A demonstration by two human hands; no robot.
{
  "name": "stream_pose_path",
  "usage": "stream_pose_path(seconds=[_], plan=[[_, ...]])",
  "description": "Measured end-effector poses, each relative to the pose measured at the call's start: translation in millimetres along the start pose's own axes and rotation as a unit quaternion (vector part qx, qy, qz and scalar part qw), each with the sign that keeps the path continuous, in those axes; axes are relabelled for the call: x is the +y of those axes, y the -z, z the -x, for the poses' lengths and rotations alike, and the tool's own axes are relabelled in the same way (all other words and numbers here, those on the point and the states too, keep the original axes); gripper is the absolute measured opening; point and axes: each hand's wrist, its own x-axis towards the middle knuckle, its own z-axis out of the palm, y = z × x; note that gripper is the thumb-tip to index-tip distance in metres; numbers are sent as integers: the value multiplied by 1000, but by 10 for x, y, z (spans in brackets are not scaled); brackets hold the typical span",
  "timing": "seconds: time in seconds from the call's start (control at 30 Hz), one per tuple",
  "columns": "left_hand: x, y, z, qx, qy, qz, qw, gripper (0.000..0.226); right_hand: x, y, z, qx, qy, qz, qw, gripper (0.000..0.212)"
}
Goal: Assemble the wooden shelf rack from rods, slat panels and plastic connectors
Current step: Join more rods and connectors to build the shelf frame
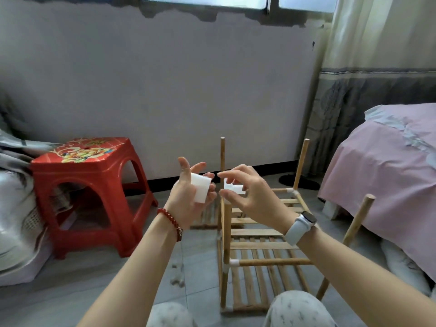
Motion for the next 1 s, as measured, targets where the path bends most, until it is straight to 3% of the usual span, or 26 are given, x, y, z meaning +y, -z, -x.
stream_pose_path(seconds=[0.2, 0.4, 0.5, 0.63, 0.87, 1.0], plan=[[22, -519, 96, -87, 7, -137, 987, 60, -79, 272, -24, 58, 12, 13, 998, 34], [-234, -1091, -31, -142, 5, -133, 981, 64, 228, 873, 280, 146, -58, -55, 986, 20], [-475, -1370, -142, -146, -7, -229, 962, 45, 452, 1295, 519, 226, -158, -111, 955, 8], [-1000, -1730, -334, -151, -42, -354, 922, 18, 814, 1779, 906, 310, -270, -151, 899, 15], [-2035, -2314, -574, -224, -85, -525, 817, 41, 1293, 2175, 1350, 323, -403, -261, 816, 16], [-2365, -2324, -637, -224, -80, -503, 831, 13, 1366, 2185, 1423, 314, -431, -303, 790, 14]])
